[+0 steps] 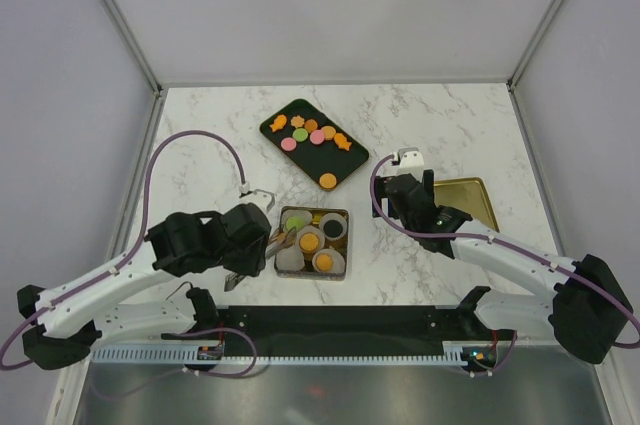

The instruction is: Pack the cookies

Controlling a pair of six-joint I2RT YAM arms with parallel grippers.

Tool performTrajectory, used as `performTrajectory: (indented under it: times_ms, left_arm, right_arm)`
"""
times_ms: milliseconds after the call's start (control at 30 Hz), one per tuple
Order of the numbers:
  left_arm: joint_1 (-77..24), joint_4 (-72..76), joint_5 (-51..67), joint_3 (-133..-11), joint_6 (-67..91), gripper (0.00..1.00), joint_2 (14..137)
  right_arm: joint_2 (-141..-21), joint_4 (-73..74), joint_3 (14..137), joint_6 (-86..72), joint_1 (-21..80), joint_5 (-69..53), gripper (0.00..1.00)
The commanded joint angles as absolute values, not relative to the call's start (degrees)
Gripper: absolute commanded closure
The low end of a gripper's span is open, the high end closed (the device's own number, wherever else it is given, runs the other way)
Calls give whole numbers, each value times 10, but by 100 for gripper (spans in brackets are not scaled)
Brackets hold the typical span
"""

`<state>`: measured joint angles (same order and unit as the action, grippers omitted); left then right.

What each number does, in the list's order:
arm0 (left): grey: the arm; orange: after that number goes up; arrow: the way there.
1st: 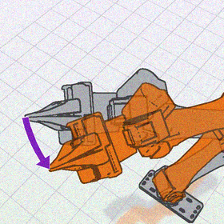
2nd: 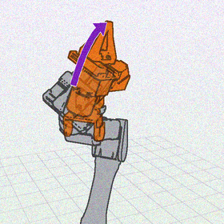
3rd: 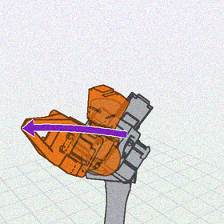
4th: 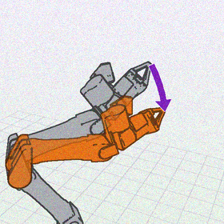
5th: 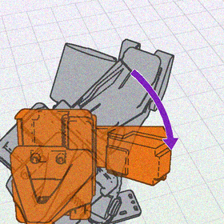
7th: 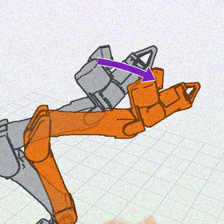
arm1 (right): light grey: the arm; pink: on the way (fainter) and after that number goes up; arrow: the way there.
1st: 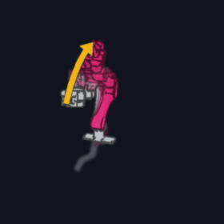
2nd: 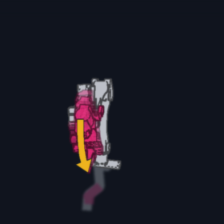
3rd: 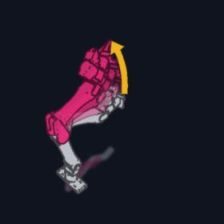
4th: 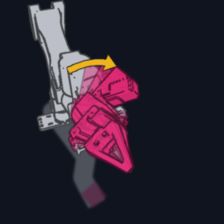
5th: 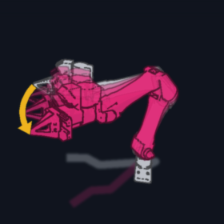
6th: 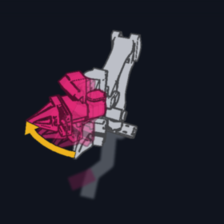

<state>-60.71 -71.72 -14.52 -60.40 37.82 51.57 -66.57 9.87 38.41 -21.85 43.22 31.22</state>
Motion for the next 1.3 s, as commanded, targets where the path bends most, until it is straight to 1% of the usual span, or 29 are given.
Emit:
performTrajectory:
  times_ms: [0, 267, 567, 1167, 1267]
  left_arm:
    - [-635, -754, -145, -579, 466, 65, 492]
    - [-664, -760, -141, -562, 489, 65, 480]
    - [-674, -757, -142, -587, 476, 64, 486]
    - [-675, -751, -130, -590, 462, 58, 498]
    - [-676, -749, -131, -590, 461, 55, 501]
  right_arm:
    - [-666, 80, 397, -225, 430, 312, 2]
    - [-670, 81, 401, -223, 429, 311, 2]
    - [-673, 80, 403, -223, 430, 311, 2]
    - [-670, 81, 400, -223, 430, 312, 2]
    - [-668, 81, 399, -223, 430, 313, 2]
